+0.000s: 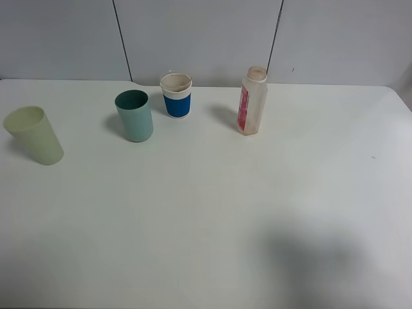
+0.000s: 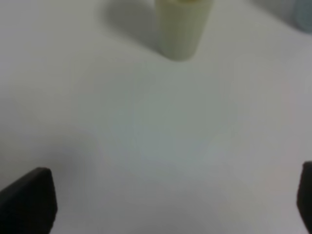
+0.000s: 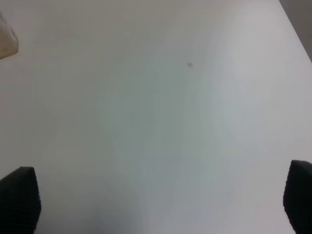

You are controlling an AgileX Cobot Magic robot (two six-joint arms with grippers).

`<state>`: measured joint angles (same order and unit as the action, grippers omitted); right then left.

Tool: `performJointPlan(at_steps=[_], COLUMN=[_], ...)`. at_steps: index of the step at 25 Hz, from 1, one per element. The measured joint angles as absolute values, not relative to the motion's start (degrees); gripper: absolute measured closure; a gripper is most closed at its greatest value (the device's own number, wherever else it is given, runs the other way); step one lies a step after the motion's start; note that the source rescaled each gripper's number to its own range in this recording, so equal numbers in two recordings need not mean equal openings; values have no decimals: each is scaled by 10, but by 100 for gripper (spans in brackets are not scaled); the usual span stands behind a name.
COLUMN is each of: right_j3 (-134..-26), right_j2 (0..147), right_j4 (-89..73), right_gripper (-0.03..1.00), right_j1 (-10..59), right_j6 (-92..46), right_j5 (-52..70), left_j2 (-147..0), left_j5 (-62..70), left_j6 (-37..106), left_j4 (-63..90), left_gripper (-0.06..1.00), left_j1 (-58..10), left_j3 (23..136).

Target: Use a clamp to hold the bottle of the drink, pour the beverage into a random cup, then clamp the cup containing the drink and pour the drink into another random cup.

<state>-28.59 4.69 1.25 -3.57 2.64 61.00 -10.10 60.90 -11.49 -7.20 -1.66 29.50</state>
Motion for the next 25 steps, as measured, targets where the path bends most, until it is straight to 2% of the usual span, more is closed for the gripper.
performJointPlan(at_steps=[18,25], right_j3=[-286,-286], right_j2=[47,47], right_j4=[12,12], right_gripper=[-3,-3], right_j1=[-36,-36], right_j6=[26,26], right_j5=[610,610], left_j2=[2,3], left_j5=[609,609], left_j6=[-113,-52], left_j4=[-70,-20], left_gripper=[-5,-5], left_j1=[-14,-14], left_j3=[295,295])
